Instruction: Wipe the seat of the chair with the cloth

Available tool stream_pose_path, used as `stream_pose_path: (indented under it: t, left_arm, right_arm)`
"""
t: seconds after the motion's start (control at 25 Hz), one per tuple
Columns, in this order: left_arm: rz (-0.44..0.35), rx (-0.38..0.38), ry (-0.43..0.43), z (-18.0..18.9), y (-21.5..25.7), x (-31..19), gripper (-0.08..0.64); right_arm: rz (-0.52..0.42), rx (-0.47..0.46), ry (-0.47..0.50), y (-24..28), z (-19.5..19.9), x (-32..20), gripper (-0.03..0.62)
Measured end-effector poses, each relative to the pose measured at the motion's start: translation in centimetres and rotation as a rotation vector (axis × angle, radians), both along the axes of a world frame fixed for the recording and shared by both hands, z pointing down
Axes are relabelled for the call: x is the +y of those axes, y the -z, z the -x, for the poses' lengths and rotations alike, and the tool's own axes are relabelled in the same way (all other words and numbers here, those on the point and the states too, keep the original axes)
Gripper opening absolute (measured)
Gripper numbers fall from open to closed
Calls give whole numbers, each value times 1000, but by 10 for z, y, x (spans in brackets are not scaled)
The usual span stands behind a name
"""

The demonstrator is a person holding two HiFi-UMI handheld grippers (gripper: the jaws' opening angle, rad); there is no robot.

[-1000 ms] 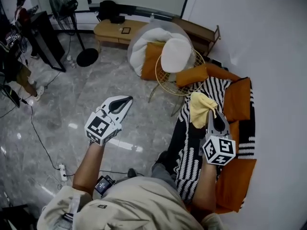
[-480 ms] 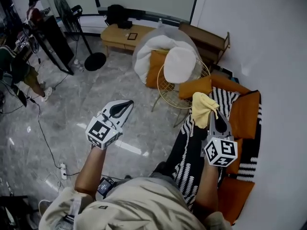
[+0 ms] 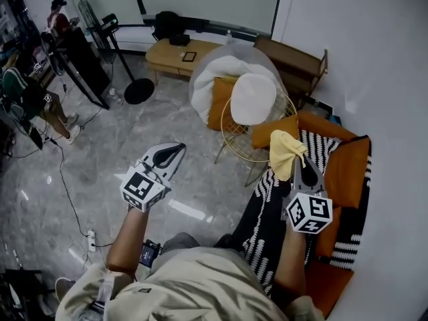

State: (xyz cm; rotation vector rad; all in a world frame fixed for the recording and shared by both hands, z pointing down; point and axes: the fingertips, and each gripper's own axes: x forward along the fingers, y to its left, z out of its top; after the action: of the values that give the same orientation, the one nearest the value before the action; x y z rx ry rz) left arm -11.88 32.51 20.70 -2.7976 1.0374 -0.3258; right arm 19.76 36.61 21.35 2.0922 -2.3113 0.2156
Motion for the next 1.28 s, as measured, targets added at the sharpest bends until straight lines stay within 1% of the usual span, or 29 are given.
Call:
stream_pose_path:
  t: [0.12, 0.28, 0.44, 0.56, 0.72, 0.88, 1.12, 1.28]
  left_arm:
    - [13, 2, -3, -8, -2, -14, 15]
    - [18, 15, -41, -10, -14, -49, 15]
    - [32, 40, -102, -20, -21, -105, 15]
    - [36, 59, -156, -28, -24, -153, 15]
    - [34, 82, -227, -37, -21, -219, 15]
    - [44, 97, -286, -39, -17, -274, 15]
    - [55, 114, -325, -34, -20, -338, 15]
    - [55, 117, -346, -30, -21, -364, 15]
  right_arm:
    - [14, -3, -2, -6, -5, -12, 43]
    - [32, 19, -28, -9, -5, -35, 43]
    - [51, 43, -80, -11, -6, -68, 43]
    - [67, 44, -123, -13, -4, -96, 43]
    - [71, 56, -184, -8, 1, -142, 43]
    - [76, 60, -232, -4, 12, -188, 43]
    - [91, 57, -271, -11, 25, -241, 43]
    - [91, 66, -288, -8, 30, -267, 43]
